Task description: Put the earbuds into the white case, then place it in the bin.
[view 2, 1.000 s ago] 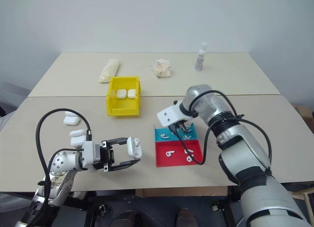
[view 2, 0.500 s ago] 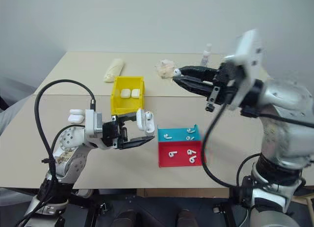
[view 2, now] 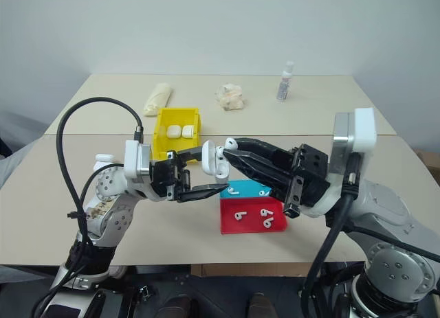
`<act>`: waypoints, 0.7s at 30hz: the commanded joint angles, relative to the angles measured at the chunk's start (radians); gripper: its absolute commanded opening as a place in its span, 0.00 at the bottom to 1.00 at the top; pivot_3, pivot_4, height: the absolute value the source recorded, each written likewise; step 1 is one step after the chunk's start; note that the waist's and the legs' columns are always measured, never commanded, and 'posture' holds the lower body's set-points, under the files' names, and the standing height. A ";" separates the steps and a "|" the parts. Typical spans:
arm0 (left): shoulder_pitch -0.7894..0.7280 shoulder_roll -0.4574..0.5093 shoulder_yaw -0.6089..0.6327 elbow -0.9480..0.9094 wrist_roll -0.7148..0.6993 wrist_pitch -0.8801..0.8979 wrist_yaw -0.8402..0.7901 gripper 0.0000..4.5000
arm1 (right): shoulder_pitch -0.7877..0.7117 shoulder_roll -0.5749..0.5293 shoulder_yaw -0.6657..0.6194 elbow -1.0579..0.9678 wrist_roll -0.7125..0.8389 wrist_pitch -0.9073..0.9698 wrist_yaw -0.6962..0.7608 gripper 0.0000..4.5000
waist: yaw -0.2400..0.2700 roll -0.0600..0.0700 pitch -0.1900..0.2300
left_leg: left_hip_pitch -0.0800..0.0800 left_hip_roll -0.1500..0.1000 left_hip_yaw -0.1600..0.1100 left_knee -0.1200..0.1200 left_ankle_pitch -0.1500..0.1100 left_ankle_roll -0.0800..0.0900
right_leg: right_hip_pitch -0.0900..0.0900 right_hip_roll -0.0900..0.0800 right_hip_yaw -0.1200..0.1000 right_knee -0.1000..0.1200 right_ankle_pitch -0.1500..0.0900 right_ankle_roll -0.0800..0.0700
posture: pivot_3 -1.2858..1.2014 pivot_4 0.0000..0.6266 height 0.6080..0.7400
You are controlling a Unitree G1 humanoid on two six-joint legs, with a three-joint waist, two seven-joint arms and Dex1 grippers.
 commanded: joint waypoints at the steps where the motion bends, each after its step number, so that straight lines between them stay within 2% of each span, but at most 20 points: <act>1: -0.003 -0.008 0.006 -0.014 -0.005 -0.017 -0.002 0.61 | 0.019 -0.031 0.044 -0.005 0.015 -0.080 -0.013 0.14 | 0.001 0.000 0.000 | 0.000 0.000 0.000 0.000 0.000 0.000 | 0.000 0.000 0.000 0.000 0.000 0.000 | 0.52 0.24 1.00; 7: 0.006 0.003 0.005 -0.026 0.001 -0.004 -0.005 0.61 | 0.053 -0.059 0.136 0.013 -0.066 -0.183 0.010 0.14 | 0.002 0.000 0.000 | 0.000 0.000 -0.001 0.000 0.000 0.000 | 0.000 0.000 0.000 -0.001 0.000 0.000 | 0.52 0.24 1.00; 21: 0.003 0.002 0.016 -0.019 0.004 -0.024 -0.003 0.61 | 0.152 -0.117 0.250 0.039 -0.168 -0.310 0.037 0.14 | 0.003 0.000 0.000 | 0.000 0.000 -0.002 0.000 0.000 0.000 | 0.001 0.000 0.000 -0.001 0.000 0.000 | 0.52 0.24 1.00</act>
